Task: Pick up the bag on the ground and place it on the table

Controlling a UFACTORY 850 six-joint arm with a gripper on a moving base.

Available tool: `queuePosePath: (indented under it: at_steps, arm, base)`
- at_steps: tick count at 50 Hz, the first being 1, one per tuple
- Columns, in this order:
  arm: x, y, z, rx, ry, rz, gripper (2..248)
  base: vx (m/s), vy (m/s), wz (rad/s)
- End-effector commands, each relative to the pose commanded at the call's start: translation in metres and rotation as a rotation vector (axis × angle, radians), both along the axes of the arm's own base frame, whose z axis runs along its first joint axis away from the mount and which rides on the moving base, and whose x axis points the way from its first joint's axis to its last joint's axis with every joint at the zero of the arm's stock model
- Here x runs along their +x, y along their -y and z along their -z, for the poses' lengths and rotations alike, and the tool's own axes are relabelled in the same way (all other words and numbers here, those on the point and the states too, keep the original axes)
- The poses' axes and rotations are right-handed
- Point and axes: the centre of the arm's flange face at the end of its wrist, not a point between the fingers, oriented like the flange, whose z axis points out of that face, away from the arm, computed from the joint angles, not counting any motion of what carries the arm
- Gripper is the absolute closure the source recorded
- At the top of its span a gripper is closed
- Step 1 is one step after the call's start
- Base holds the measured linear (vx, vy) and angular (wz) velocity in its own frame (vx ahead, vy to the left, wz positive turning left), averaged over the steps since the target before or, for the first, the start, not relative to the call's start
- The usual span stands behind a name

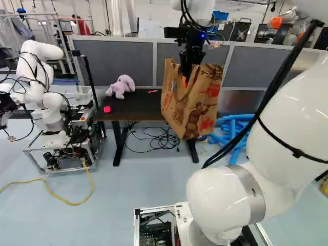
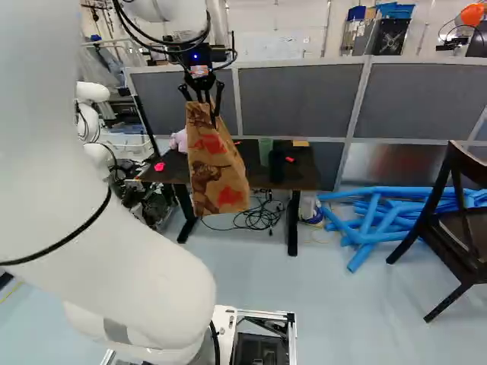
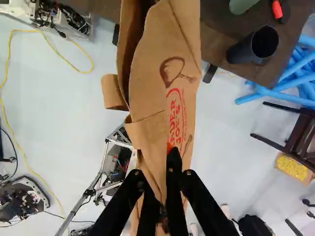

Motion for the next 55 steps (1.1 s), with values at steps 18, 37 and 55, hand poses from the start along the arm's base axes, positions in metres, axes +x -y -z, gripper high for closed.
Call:
queuePosePath:
  at_steps: [18,37,55]
  arm:
    - [0.0,0.0,0.0,0.0,0.0,0.0,229]
    - [0.0,0.0,0.0,0.0,0.0,0.0,229]
    - [0.0,0.0,0.0,0.0,0.0,0.0,229]
  base:
    - [0.131,0.064,-0.062]
    - [0.139,0.082,-0.021]
    - [0.14,0.081,-0.021]
